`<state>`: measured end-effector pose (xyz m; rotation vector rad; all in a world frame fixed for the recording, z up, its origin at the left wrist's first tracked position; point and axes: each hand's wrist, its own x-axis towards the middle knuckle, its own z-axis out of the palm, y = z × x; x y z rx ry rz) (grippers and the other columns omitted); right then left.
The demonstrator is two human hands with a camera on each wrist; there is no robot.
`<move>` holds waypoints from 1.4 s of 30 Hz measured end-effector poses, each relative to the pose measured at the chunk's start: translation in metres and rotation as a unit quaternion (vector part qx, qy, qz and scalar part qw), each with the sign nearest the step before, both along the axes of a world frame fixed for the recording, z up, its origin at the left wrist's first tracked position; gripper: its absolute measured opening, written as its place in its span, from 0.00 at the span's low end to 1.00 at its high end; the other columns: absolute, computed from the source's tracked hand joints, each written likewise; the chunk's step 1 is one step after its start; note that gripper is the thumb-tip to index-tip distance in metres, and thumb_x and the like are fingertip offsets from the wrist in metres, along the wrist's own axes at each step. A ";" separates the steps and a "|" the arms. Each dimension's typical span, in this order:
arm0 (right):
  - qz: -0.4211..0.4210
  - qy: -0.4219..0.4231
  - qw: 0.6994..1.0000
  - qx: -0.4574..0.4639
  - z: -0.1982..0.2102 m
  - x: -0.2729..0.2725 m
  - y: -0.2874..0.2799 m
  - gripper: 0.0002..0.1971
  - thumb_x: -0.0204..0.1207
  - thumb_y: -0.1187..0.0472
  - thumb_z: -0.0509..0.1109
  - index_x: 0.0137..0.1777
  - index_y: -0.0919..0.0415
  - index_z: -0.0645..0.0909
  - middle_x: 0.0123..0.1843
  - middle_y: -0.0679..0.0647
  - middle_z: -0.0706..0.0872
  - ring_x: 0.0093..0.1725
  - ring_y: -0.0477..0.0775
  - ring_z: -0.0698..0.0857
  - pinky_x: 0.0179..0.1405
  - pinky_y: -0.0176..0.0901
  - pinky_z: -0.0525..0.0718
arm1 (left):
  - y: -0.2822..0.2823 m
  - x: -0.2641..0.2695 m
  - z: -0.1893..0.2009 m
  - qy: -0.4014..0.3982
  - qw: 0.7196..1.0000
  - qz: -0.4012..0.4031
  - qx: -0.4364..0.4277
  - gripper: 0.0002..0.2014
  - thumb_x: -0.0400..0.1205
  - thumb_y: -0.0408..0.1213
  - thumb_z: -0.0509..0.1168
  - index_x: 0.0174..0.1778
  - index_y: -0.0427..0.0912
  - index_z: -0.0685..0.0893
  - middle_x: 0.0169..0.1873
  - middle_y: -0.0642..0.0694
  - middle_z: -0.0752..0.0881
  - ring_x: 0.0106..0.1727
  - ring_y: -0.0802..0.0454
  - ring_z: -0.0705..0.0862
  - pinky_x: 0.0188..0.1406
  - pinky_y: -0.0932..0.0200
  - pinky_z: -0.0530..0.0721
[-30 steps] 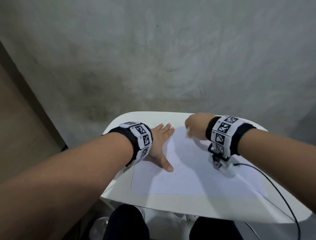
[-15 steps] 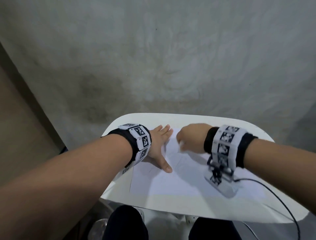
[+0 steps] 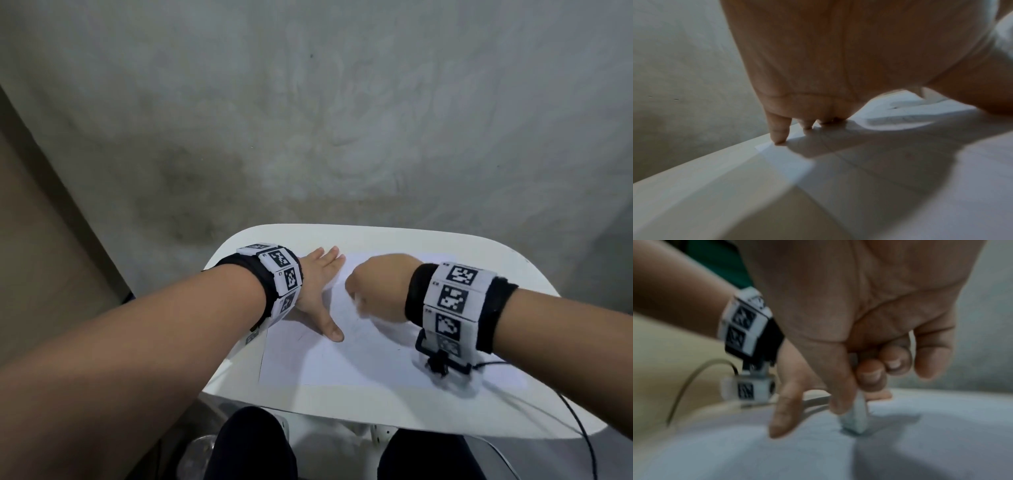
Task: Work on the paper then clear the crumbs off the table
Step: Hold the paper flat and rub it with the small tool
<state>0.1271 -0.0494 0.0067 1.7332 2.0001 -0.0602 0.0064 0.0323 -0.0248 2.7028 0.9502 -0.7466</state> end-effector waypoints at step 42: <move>-0.018 0.028 0.999 -0.034 0.004 -0.011 0.013 0.15 0.79 0.55 0.66 0.62 0.59 0.81 0.54 0.52 0.85 0.55 0.56 0.83 0.45 0.41 0.72 | -0.001 0.002 0.000 -0.011 1.000 0.004 0.005 0.68 0.66 0.69 0.73 0.84 0.46 0.31 0.83 0.49 0.29 0.84 0.49 0.31 0.82 0.45 0.44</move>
